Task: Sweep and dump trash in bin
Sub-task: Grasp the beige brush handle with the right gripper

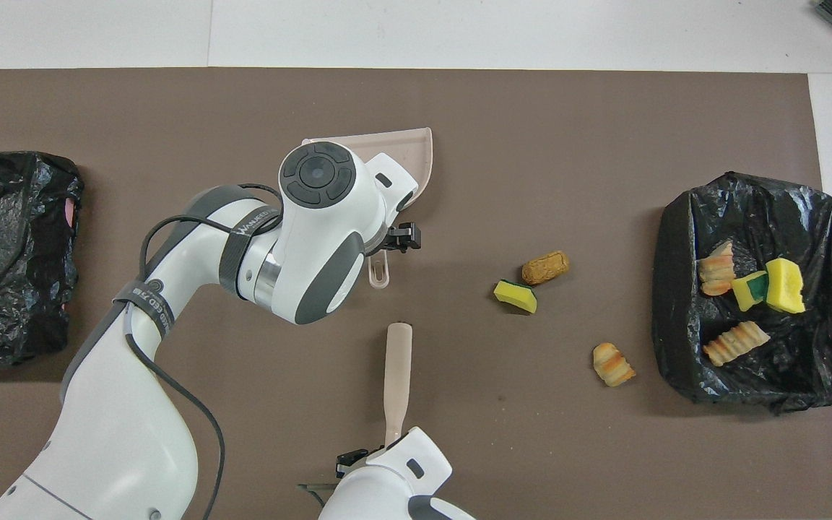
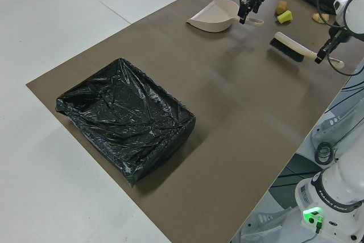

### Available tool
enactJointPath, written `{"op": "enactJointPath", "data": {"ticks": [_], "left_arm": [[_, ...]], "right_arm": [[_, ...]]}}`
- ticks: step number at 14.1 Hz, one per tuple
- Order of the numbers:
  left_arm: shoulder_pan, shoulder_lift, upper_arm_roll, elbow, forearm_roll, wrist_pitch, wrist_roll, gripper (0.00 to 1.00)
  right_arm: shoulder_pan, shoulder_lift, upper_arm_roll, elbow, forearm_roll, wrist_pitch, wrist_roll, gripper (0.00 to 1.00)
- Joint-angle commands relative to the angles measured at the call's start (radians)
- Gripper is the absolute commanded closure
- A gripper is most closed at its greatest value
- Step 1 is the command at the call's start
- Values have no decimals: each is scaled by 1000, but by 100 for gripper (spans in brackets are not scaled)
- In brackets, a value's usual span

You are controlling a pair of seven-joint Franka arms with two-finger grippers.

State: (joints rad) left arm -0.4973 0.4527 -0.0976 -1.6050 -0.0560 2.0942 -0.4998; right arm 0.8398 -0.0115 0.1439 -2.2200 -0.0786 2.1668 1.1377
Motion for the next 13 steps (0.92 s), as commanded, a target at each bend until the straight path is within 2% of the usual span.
{"op": "enactJointPath", "data": {"ticks": [1, 4, 8, 11, 13], "left_arm": [[-21, -8, 13, -27, -10, 20, -37, 0], [-27, -8, 13, -50, -10, 30, -43, 9], [-27, -8, 16, -30, -4, 14, -42, 10], [-27, -8, 18, -30, 1, 12, -42, 50], [-26, -9, 19, -30, 14, 3, -40, 100]], "right_arm": [[-85, -97, 2, -13, 19, -126, -120, 100], [-163, -148, 2, -20, 20, -221, -197, 100], [-255, -166, -1, -18, 20, -252, -315, 100], [-344, -174, -3, -17, 20, -312, -392, 100], [-395, -173, -4, -18, 14, -343, -385, 100]]}}
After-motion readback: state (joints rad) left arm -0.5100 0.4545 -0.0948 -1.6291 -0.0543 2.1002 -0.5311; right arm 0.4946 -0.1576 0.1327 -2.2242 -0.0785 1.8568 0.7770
